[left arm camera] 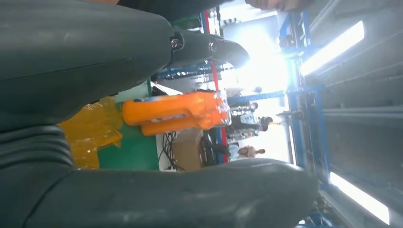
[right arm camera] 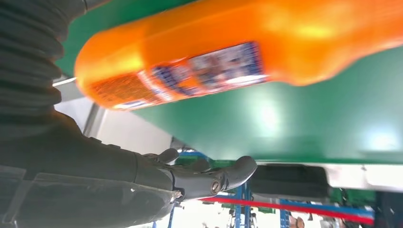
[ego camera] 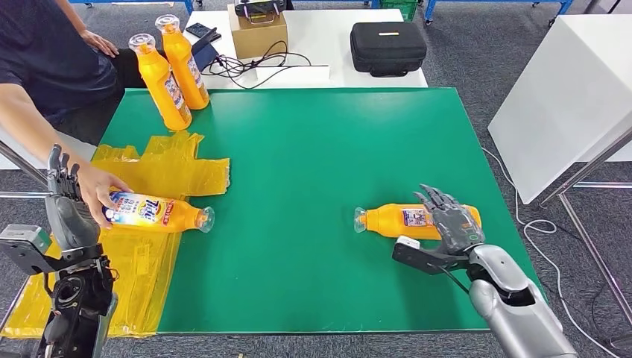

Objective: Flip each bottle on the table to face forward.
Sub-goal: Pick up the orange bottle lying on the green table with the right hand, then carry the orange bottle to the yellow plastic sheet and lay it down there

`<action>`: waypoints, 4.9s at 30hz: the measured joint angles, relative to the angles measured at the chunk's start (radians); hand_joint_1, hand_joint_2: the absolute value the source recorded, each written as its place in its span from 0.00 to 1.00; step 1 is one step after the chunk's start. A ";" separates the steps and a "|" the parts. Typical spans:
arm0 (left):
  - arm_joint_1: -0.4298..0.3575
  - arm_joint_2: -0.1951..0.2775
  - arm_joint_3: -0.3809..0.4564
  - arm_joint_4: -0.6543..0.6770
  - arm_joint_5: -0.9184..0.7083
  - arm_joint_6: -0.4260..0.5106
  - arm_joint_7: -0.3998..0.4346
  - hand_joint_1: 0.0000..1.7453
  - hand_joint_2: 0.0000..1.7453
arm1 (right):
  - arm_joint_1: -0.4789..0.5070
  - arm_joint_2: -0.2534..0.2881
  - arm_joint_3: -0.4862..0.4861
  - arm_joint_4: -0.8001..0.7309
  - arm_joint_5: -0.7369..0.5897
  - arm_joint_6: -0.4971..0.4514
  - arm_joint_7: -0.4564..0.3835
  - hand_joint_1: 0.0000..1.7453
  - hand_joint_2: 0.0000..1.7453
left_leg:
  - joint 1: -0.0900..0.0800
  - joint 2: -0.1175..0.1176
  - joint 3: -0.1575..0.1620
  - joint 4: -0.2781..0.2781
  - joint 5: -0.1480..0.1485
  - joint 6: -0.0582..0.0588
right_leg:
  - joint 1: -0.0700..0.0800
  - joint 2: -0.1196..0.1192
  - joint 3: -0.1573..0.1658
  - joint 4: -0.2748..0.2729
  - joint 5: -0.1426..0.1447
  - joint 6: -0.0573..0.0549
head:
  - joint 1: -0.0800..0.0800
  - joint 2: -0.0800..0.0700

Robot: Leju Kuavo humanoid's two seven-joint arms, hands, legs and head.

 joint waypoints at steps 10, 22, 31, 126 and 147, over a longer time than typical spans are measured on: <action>0.013 -0.034 0.040 -0.003 0.017 -0.055 0.000 0.00 0.00 | -0.087 -0.030 -0.013 0.154 0.012 0.018 -0.028 0.00 1.00 | 0.000 -0.001 0.000 0.000 0.001 0.001 | 0.000 0.000 0.000 0.000 0.001 0.001 | 0.000 0.000; 0.013 -0.050 0.052 -0.003 0.016 -0.060 0.000 0.00 0.00 | -0.107 -0.030 -0.018 0.203 0.022 0.018 -0.028 0.00 1.00 | 0.000 -0.001 0.000 0.000 0.001 0.001 | 0.001 0.000 0.000 0.000 0.001 0.001 | 0.000 0.000; 0.017 -0.064 0.056 -0.013 0.029 -0.103 0.000 0.00 0.00 | -0.224 0.018 0.004 0.371 0.079 0.006 -0.028 0.00 1.00 | 0.000 0.000 0.000 0.000 0.001 0.001 | 0.001 0.000 0.001 0.000 0.001 0.001 | 0.000 0.000; -0.039 -0.140 -0.408 0.037 0.435 -0.223 0.142 0.00 1.00 | -0.390 0.689 0.629 0.565 -0.917 -0.113 -0.065 1.00 1.00 | 0.003 0.004 -0.004 0.000 0.003 -0.001 | 0.004 0.003 -0.004 0.000 0.004 -0.002 | 0.000 0.000; -0.007 -0.140 -0.414 0.052 0.415 -0.227 0.182 0.00 1.00 | -0.389 0.689 0.757 0.560 -0.710 -0.184 0.067 1.00 1.00 | 0.003 0.005 -0.004 0.000 0.003 -0.001 | 0.004 0.004 -0.006 0.000 0.004 -0.002 | 0.000 0.000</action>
